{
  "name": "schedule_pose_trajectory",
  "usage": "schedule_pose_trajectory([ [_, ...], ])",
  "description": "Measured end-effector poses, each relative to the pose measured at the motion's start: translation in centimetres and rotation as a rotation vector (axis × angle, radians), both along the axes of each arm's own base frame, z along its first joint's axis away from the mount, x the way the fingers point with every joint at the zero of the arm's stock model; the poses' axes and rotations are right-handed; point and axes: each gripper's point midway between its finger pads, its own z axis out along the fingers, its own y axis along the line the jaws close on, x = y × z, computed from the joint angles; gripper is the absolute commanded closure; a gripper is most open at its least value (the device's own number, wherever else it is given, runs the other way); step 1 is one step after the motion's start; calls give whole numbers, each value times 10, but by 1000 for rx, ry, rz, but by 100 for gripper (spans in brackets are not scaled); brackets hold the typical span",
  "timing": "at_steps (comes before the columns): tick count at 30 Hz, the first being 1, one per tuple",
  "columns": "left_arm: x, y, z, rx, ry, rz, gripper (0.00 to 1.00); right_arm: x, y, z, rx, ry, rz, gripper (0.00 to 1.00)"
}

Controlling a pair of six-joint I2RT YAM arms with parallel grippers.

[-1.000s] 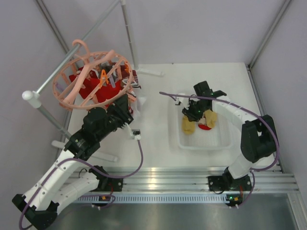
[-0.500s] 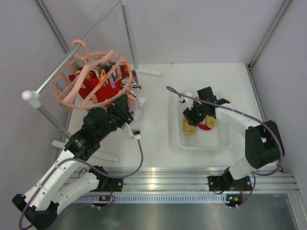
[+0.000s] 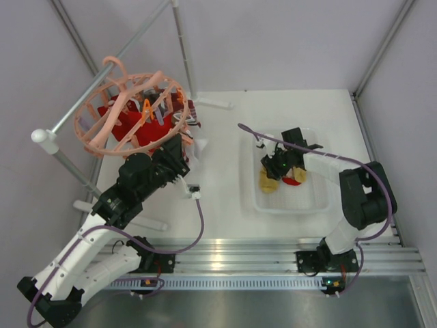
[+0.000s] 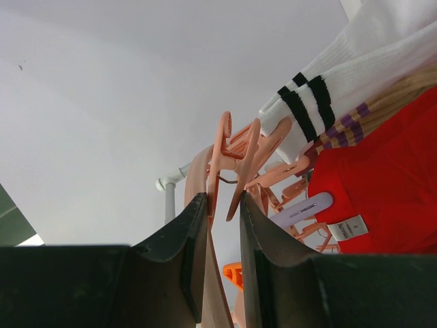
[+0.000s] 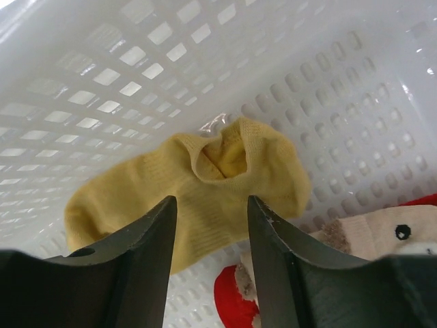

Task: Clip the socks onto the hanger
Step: Pick up the sock from the bin.

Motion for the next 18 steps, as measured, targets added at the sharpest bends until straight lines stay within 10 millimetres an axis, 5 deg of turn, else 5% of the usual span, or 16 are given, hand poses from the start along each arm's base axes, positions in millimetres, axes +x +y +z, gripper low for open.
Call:
schedule_pose_trajectory([
  [3,0,0,0,0,0,0,100,-2,-1,-11,-14,22,18,60],
  [9,0,0,0,0,0,1,100,3,-1,-14,-31,-5,52,100],
  [14,0,0,0,0,-1,3,100,4,-1,-9,-25,-18,54,100],
  [18,0,0,0,1,0,3,100,10,4,28,19,-120,65,100],
])
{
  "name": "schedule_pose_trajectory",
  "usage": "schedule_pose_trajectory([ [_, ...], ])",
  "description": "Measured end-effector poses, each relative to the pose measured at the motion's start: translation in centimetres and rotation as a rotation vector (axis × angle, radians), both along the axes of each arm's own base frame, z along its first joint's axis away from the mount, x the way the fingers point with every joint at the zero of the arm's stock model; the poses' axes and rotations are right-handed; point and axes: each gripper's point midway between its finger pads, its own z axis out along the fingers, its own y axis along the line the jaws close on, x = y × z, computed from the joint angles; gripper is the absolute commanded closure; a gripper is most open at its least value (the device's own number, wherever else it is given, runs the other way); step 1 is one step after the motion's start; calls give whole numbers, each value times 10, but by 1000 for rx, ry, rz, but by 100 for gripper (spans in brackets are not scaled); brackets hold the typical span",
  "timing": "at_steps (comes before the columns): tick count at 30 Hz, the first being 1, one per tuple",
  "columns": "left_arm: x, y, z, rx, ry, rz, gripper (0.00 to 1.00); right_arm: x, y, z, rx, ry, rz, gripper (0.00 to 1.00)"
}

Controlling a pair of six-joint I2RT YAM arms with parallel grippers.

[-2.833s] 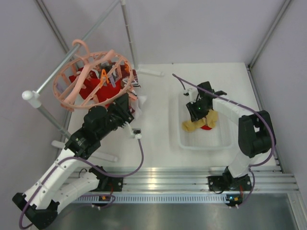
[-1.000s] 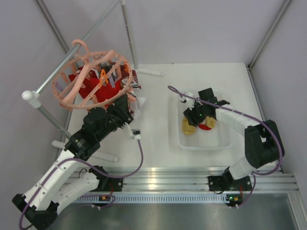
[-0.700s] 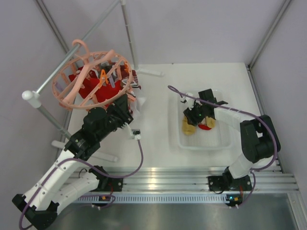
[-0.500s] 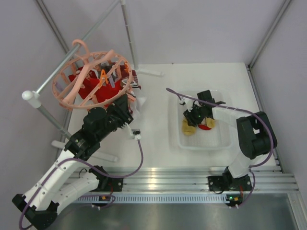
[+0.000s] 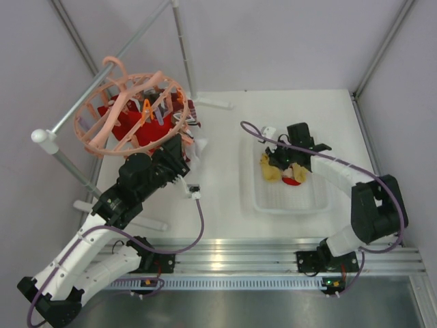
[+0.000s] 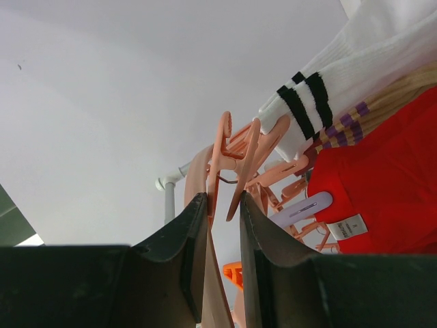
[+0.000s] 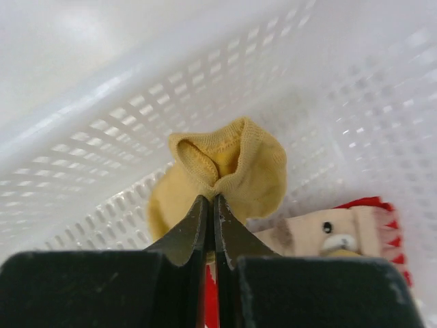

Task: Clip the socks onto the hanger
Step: Pick up the sock from the bin.

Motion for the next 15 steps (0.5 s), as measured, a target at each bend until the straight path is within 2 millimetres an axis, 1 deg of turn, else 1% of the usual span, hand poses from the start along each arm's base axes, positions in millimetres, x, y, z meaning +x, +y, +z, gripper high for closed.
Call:
schedule_pose_trajectory([
  [4,0,0,0,-1,0,0,100,9,12,69,97,-172,36,100],
  [7,0,0,0,-7,3,1,100,21,27,121,182,-275,74,100],
  [10,1,-1,-1,-25,2,2,100,27,45,163,281,-330,109,100],
  [12,2,-1,-2,-30,5,4,100,26,59,183,342,-356,135,100],
  [13,2,-1,-2,-34,5,4,100,24,66,189,364,-362,149,100],
  [15,2,-1,-3,-42,6,6,100,16,87,200,408,-360,195,100],
])
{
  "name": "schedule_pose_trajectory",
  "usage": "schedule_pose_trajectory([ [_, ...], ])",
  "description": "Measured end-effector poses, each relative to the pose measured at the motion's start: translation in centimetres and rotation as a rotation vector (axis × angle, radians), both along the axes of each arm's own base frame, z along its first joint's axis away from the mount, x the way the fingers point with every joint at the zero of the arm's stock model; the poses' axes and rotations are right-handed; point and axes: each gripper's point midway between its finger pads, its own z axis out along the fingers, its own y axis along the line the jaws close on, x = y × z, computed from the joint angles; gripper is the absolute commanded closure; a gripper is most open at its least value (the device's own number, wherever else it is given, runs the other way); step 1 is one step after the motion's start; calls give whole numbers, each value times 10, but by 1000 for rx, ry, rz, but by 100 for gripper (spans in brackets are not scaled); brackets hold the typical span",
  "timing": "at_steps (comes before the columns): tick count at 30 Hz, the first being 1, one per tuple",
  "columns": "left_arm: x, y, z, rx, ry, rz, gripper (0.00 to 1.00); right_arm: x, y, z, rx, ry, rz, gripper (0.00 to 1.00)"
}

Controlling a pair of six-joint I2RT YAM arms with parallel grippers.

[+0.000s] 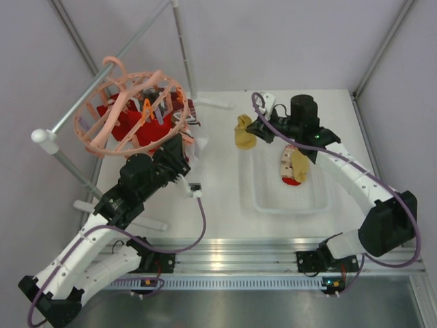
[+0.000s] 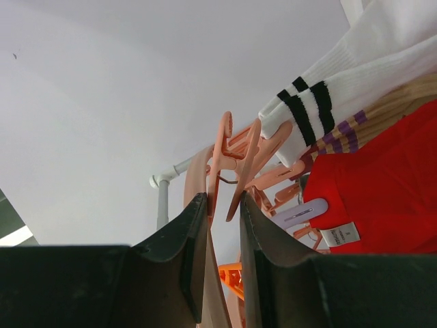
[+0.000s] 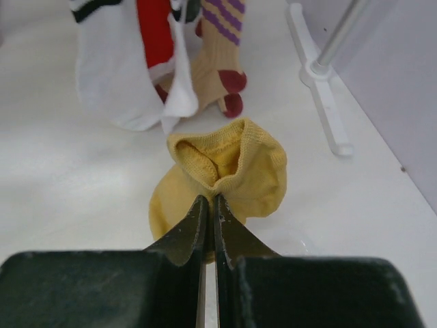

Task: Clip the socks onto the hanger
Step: Pick up the sock from the bin.

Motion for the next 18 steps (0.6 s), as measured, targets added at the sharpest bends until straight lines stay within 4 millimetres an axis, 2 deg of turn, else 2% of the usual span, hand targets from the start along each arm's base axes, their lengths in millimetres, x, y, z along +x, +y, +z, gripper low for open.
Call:
schedule_pose_trajectory([
  [3,0,0,1,-10,-1,1,100,-14,38,12,31,0,88,100],
  [6,0,0,0,-10,0,1,100,-29,74,13,43,22,164,100],
  [8,-1,1,0,-10,-1,2,100,-37,90,11,44,42,198,100],
  [13,-1,1,-1,-10,-3,1,100,-45,118,18,53,71,241,100],
  [18,1,-2,-2,-8,-21,-6,100,-50,127,24,64,89,252,100],
])
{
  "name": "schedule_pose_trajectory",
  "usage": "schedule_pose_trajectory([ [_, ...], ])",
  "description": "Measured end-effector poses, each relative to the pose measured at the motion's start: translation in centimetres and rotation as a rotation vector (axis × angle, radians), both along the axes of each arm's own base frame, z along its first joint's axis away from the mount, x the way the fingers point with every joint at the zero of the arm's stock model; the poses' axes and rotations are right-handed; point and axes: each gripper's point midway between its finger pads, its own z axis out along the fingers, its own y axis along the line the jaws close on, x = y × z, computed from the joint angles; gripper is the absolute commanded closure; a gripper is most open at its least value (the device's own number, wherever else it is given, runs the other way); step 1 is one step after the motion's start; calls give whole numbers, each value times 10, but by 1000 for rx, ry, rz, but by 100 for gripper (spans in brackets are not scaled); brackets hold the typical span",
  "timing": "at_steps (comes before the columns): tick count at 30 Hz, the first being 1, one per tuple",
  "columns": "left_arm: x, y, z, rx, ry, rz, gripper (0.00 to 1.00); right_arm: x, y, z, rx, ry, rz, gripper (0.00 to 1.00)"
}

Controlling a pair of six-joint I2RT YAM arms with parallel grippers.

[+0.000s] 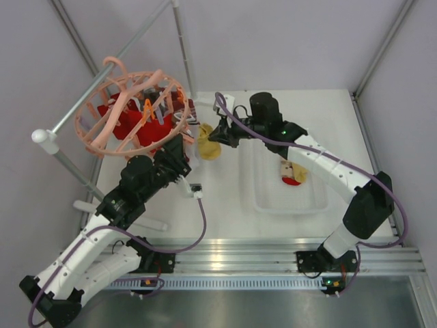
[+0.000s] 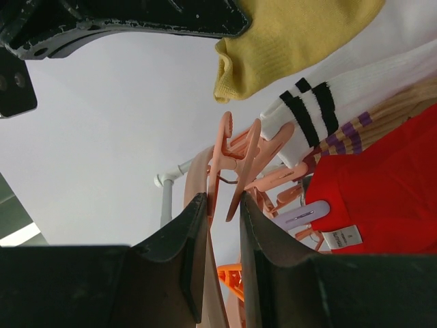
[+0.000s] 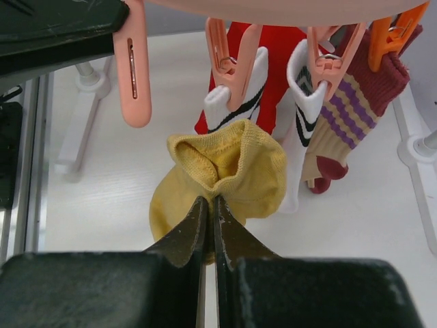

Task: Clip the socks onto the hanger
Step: Pick up the sock from the bin.

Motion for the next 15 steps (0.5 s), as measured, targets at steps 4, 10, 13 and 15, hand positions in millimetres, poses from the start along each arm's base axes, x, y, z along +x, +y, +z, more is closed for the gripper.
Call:
schedule_pose_trajectory([
  [4,2,-2,-3,6,-16,-3,100,-8,3,-5,-16,29,13,100],
  [10,2,-3,-4,7,-24,-6,100,-15,6,-18,-66,67,35,100],
  [13,2,-3,-3,7,-28,-9,100,-18,4,-24,-91,79,38,100],
  [15,2,-3,-3,6,-30,-9,100,-19,2,-27,-109,89,39,100],
])
